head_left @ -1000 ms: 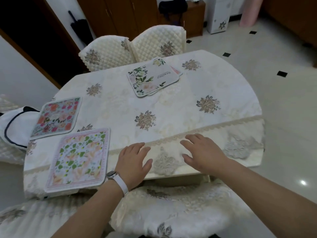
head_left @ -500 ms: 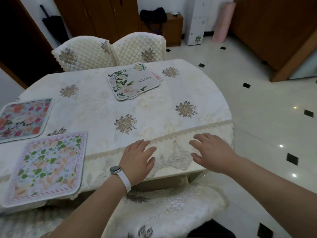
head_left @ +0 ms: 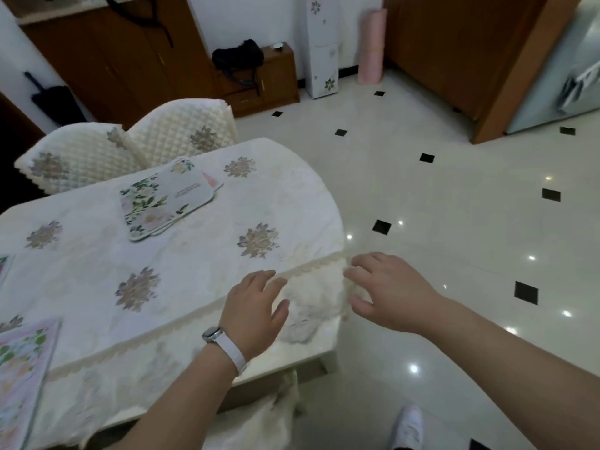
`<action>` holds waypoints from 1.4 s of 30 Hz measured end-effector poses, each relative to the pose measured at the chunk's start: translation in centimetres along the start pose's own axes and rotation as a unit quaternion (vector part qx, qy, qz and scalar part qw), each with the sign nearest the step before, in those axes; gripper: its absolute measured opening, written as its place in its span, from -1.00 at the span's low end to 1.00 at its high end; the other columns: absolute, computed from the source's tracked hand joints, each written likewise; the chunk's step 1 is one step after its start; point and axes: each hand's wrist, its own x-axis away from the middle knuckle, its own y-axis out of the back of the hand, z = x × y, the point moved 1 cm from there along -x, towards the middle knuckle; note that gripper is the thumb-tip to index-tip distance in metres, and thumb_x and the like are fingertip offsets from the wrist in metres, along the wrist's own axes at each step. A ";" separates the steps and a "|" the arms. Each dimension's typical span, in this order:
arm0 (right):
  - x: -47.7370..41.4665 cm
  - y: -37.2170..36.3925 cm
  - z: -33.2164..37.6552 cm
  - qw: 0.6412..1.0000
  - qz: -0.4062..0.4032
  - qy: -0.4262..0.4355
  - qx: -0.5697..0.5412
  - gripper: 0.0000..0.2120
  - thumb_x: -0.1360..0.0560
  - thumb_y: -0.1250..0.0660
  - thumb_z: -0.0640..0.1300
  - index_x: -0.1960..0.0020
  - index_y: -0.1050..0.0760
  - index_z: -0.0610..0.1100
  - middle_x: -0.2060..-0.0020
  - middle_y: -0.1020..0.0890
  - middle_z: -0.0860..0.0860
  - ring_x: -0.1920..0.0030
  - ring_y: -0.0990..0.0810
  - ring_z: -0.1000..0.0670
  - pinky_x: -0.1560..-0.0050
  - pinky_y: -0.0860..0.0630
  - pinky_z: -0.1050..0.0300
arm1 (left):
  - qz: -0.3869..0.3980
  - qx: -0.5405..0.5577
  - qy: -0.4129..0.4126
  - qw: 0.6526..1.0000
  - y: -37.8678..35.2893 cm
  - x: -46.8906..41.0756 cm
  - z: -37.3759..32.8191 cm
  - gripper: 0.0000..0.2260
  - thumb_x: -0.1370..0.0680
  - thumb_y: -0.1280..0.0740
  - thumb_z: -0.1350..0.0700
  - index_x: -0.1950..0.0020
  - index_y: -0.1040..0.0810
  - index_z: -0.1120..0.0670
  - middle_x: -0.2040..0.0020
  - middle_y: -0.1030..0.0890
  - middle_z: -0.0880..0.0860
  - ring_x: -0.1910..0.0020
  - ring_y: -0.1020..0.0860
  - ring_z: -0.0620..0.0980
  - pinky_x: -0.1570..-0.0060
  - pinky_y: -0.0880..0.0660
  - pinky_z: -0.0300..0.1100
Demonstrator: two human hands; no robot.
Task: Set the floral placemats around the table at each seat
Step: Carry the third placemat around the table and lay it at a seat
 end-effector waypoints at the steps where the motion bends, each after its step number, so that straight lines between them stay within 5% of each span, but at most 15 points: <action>1: 0.6 0.3 -2.3 1.000 0.004 0.000 0.002 -0.57 -0.42 -0.17 0.13 -0.11 -0.60 -0.08 -0.06 -0.64 -0.05 -0.03 -0.61 -0.14 0.00 -0.57 -0.04 | 0.000 0.012 -0.001 1.000 -0.5 -1.5 -2.7 -0.59 -0.51 -0.14 -0.13 -0.24 -0.56 -0.01 -0.26 -0.57 0.04 -0.26 -0.48 0.10 -0.14 -0.47 0.02; 8: 4.1 2.8 -14.9 0.999 -0.017 -0.033 -0.008 -0.56 -0.41 -0.15 0.15 -0.08 -0.61 -0.07 -0.06 -0.64 -0.05 -0.03 -0.62 -0.14 0.01 -0.55 -0.01 | -0.004 0.032 -0.047 0.998 -1.5 -9.5 -15.2 -0.63 -0.51 -0.14 -0.10 -0.20 -0.58 -0.03 -0.25 -0.57 0.05 -0.25 -0.49 0.10 -0.13 -0.49 0.06; 21: 3.6 6.4 -29.1 0.992 -0.011 -0.122 -0.004 -0.52 -0.45 -0.11 0.17 -0.16 -0.60 -0.07 -0.14 -0.62 -0.04 -0.12 -0.59 -0.13 -0.07 -0.52 -0.02 | -0.024 0.054 -0.094 0.994 -4.8 -23.4 -22.0 -0.62 -0.49 -0.17 -0.08 -0.21 -0.57 0.01 -0.23 -0.57 0.11 -0.22 -0.51 0.16 -0.09 -0.50 0.09; 42: -29.6 11.5 -45.6 0.998 0.004 -0.056 0.016 -0.57 -0.50 -0.16 0.13 -0.21 -0.57 -0.07 -0.22 -0.58 -0.04 -0.25 -0.51 -0.12 -0.17 -0.49 -0.05 | -0.033 0.108 -0.050 0.992 -6.8 -56.8 -15.4 -0.59 -0.51 -0.15 -0.11 -0.30 -0.49 -0.02 -0.37 -0.46 0.10 -0.33 -0.41 0.11 -0.19 -0.41 0.07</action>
